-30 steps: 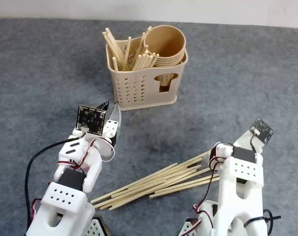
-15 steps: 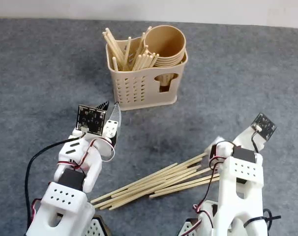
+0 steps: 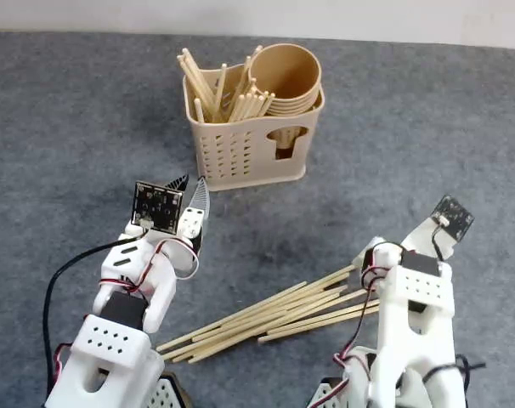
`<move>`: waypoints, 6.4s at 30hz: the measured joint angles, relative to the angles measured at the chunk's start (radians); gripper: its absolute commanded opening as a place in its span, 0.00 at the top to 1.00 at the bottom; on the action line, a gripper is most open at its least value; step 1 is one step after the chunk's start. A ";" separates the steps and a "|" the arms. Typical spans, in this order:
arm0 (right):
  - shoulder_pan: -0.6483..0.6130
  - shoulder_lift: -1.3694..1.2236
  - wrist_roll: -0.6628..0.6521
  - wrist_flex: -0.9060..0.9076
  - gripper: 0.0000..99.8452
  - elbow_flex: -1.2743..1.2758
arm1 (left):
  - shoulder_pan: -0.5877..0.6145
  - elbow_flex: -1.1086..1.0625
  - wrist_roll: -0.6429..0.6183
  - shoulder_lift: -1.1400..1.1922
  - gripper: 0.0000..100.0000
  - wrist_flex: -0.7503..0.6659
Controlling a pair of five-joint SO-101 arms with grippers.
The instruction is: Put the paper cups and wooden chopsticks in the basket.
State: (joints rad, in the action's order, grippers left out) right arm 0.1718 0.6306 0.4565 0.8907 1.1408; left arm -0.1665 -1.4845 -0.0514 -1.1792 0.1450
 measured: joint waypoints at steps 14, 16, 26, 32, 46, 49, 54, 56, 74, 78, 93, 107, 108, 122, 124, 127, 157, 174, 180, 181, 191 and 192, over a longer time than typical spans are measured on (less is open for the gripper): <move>0.028 -0.347 0.000 0.003 0.89 -0.164 | 0.000 0.000 0.000 0.000 0.91 0.000; 0.028 -0.365 0.000 0.003 0.89 -0.167 | 0.000 0.000 0.000 0.000 0.91 0.000; -0.008 -0.502 0.018 0.008 0.95 -0.261 | 0.000 0.000 0.000 0.000 0.91 0.000; -0.006 -0.557 0.018 0.057 0.99 -0.334 | 0.000 0.000 0.000 0.000 0.91 0.000; -0.009 -0.344 0.018 0.359 0.99 -0.489 | 0.000 0.000 0.000 0.000 0.91 0.000; -0.009 -0.270 0.018 0.368 0.99 -0.489 | 0.000 0.000 0.000 0.000 0.91 0.000; -0.009 -0.167 -0.015 0.430 0.99 -0.497 | 0.000 0.000 0.000 0.000 0.91 0.000; -0.009 -0.129 -0.026 0.463 0.99 -0.534 | 0.000 0.000 0.000 0.000 0.91 0.000; -0.074 -0.028 -0.037 0.557 0.99 -1.053 | 0.121 -0.054 0.000 -0.012 0.91 0.000; -0.149 -0.026 -0.037 0.534 0.99 -1.146 | 0.207 -0.098 0.000 -0.012 0.91 0.000; -0.477 -0.026 -0.187 0.126 0.99 -1.266 | 0.276 -0.161 0.000 -0.012 0.91 0.000; -0.614 -0.086 -0.287 -0.448 0.99 -1.266 | 0.276 -0.161 0.000 -0.012 0.91 0.000; -0.620 -0.103 -0.287 -0.470 0.99 -1.266 | 0.276 -0.161 0.000 -0.012 0.91 0.000; -0.620 -0.344 -0.293 -0.537 0.99 -1.252 | 0.276 -0.161 0.000 -0.012 0.91 0.000; -0.620 -0.367 -0.293 -0.537 0.99 -1.252 | 0.276 -0.161 0.000 -0.012 0.91 0.000; -0.620 -0.405 -0.293 -0.537 0.99 -1.252 | 0.276 -0.161 0.000 -0.012 0.91 0.000; -0.743 -0.175 -0.502 -0.149 0.83 -1.048 | 0.275 -0.175 0.000 -0.014 0.91 0.000; -0.643 -0.077 -0.269 0.423 0.83 -1.048 | 0.275 -0.175 0.000 -0.014 0.91 0.000; -0.529 -0.077 -0.170 0.591 0.83 -1.048 | 0.275 -0.175 0.000 -0.014 0.91 0.000; -0.506 -0.077 -0.153 0.611 0.83 -1.048 | 0.275 -0.175 0.000 -0.014 0.91 0.000; -0.261 -0.064 -0.129 0.687 0.83 -0.885 | 0.275 -0.176 0.000 -0.014 0.91 0.000; -0.235 -0.064 -0.129 0.687 0.83 -0.855 | 0.275 -0.176 0.000 -0.014 0.91 0.000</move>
State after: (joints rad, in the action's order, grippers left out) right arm -0.0629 0.5662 0.3276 1.5781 0.2862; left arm 0.1082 -1.6609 -0.0514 -1.1930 0.1450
